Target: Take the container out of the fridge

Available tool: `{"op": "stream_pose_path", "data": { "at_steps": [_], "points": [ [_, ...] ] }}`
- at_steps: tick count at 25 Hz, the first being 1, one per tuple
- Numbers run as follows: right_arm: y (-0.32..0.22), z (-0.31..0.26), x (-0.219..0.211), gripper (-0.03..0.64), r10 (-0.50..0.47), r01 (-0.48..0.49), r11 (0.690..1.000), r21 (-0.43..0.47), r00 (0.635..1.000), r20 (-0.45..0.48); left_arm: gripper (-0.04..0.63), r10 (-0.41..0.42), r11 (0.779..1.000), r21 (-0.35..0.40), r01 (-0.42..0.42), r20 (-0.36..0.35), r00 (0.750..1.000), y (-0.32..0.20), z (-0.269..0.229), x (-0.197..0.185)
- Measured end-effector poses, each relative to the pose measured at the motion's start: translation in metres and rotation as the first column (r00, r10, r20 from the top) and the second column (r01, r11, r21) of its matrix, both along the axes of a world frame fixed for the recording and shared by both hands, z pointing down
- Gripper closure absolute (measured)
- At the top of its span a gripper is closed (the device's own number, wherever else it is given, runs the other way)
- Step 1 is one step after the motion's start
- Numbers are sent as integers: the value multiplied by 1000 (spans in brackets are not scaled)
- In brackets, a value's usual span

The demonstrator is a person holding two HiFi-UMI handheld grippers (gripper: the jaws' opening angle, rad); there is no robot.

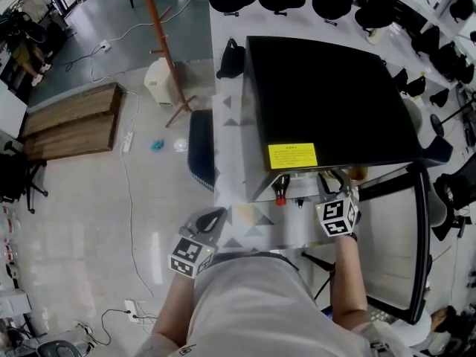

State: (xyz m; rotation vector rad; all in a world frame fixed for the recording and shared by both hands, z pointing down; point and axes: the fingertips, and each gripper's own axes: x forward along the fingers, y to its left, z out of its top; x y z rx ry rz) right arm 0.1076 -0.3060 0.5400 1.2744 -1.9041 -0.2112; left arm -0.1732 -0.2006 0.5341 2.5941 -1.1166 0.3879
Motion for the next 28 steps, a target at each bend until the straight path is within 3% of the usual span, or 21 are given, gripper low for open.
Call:
{"op": "stream_pose_path", "data": {
  "at_steps": [12, 18, 28],
  "points": [
    [16, -21, -7, 591, -19, 14, 997, 78, 998, 57, 588, 19, 1000, 11, -19, -17, 1000, 6, 0, 7],
    [36, -40, -6, 591, -13, -7, 995, 102, 980, 199, 588, 61, 998, 20, -60, -40, 997, 6, -4, 21],
    [87, -56, 4, 591, 34, -80, 993, 86, 895, 445, 588, 209, 978, 32, -207, -52, 977, 16, -11, 70]
  ]
}}
